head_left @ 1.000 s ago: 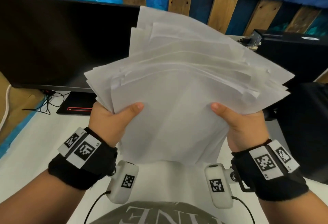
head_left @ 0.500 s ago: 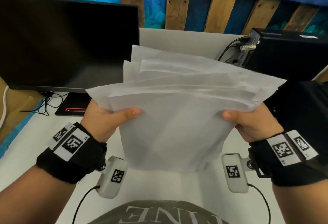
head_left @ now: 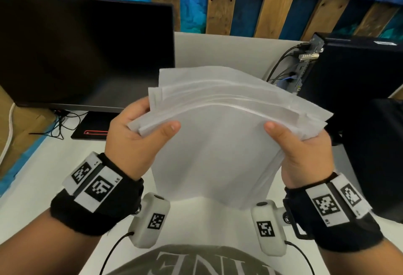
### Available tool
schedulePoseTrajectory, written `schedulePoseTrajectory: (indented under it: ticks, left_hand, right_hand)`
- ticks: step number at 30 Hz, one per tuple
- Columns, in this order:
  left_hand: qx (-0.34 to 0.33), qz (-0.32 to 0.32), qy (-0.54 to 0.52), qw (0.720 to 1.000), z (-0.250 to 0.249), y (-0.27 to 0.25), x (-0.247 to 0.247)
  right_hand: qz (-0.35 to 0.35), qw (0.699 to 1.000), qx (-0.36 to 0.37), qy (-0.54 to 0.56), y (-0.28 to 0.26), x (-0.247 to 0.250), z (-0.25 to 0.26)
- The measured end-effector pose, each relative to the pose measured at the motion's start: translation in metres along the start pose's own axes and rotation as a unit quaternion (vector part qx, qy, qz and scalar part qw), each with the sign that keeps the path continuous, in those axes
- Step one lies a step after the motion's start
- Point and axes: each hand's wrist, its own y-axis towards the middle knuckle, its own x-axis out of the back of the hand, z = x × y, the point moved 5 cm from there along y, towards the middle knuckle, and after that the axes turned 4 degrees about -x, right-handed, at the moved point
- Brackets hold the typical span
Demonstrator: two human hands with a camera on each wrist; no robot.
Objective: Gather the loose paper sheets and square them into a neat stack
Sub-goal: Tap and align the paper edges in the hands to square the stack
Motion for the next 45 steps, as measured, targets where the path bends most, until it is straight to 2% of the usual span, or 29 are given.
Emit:
schedulePoseTrajectory:
  ticks: [6, 12, 17, 20, 22, 24, 27, 29, 31, 32, 34, 35, 36, 39, 42, 45]
  left_hand:
    - [-0.007, 0.008, -0.044, 0.999, -0.012, 0.021, -0.003]
    - [0.027, -0.028, -0.083, 0.996, -0.002, 0.030, -0.001]
    - [0.043, -0.057, -0.084, 0.994, 0.002, 0.034, -0.001]
    - [0.048, -0.074, -0.097, 0.991, 0.003, 0.038, -0.002]
    - [0.046, -0.077, -0.099, 0.991, 0.003, 0.039, -0.003]
    - [0.044, -0.057, -0.112, 0.991, 0.006, 0.040, -0.004]
    - [0.053, 0.026, -0.097, 0.994, 0.013, 0.037, -0.004]
    - [0.014, 0.095, -0.057, 0.994, 0.005, 0.033, -0.008]
    - [-0.043, 0.158, -0.061, 0.985, -0.005, 0.024, -0.011]
    - [-0.052, 0.172, -0.065, 0.982, -0.009, 0.018, -0.011]
    - [-0.058, 0.140, -0.025, 0.988, -0.016, 0.008, -0.009]
    - [-0.088, 0.115, 0.006, 0.989, -0.018, 0.004, -0.008]
    - [-0.083, 0.087, 0.009, 0.993, -0.014, 0.000, -0.007]
    - [0.013, 0.006, 0.028, 1.000, 0.011, -0.003, -0.013]
    - [0.053, -0.019, 0.041, 0.998, 0.022, -0.003, -0.016]
    - [0.031, -0.020, 0.030, 0.999, 0.011, -0.002, -0.015]
  right_hand:
    - [-0.045, 0.997, 0.052, -0.030, 0.013, 0.009, 0.013]
    - [-0.022, 0.999, 0.029, 0.011, 0.022, 0.009, 0.007]
    - [0.056, 0.997, 0.020, 0.042, 0.027, 0.006, 0.000]
    - [0.086, 0.996, 0.015, -0.030, 0.020, 0.003, -0.008]
    - [0.056, 0.993, 0.010, -0.106, 0.017, 0.003, -0.015]
    - [-0.010, 0.992, -0.015, -0.124, 0.014, 0.011, -0.022]
    - [-0.028, 0.997, -0.045, -0.065, 0.013, 0.014, -0.021]
    - [-0.032, 0.997, -0.014, -0.074, 0.008, 0.010, -0.005]
    - [-0.038, 0.995, 0.049, -0.073, 0.001, 0.007, 0.019]
    - [-0.041, 0.994, 0.074, -0.069, -0.003, 0.007, 0.028]
    - [-0.051, 0.991, 0.106, -0.067, -0.009, 0.006, 0.041]
    - [-0.055, 0.991, 0.105, -0.063, -0.011, 0.007, 0.040]
    - [-0.052, 0.993, 0.089, -0.057, -0.010, 0.007, 0.036]
    - [-0.030, 0.997, -0.012, -0.064, -0.004, 0.001, 0.003]
    - [-0.033, 0.995, -0.075, -0.059, 0.003, 0.002, -0.014]
    - [-0.032, 0.998, -0.053, -0.032, 0.005, 0.005, -0.005]
